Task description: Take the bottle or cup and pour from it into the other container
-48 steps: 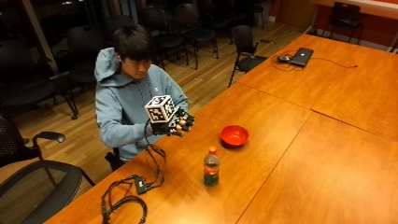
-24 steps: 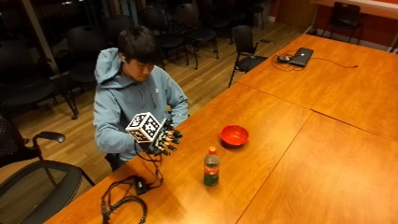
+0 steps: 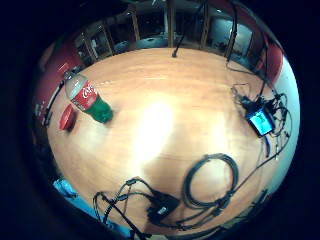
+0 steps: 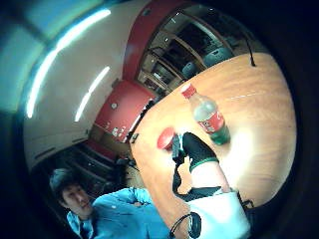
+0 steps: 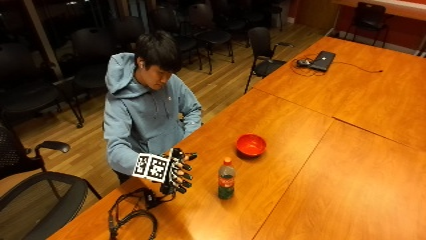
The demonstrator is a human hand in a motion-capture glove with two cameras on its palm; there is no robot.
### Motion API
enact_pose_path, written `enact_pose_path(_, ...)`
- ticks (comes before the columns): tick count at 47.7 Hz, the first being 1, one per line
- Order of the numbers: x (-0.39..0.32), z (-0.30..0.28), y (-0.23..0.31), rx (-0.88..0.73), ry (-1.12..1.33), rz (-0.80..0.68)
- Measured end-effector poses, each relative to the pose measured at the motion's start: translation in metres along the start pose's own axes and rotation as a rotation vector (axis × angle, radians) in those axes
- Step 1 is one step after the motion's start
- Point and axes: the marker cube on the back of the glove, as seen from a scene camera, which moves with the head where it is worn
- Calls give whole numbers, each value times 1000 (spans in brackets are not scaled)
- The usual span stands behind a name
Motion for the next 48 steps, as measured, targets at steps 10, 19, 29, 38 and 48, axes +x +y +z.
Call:
enact_pose_path(10,22,25,-17,10,-205,60)
enact_pose_path(19,31,58,-24,-7,-350,117)
enact_pose_path(29,28,98,-35,-48,-451,146)
enact_pose_path(38,16,123,-41,-44,-497,151)
enact_pose_path(48,5,146,-47,-30,-544,158)
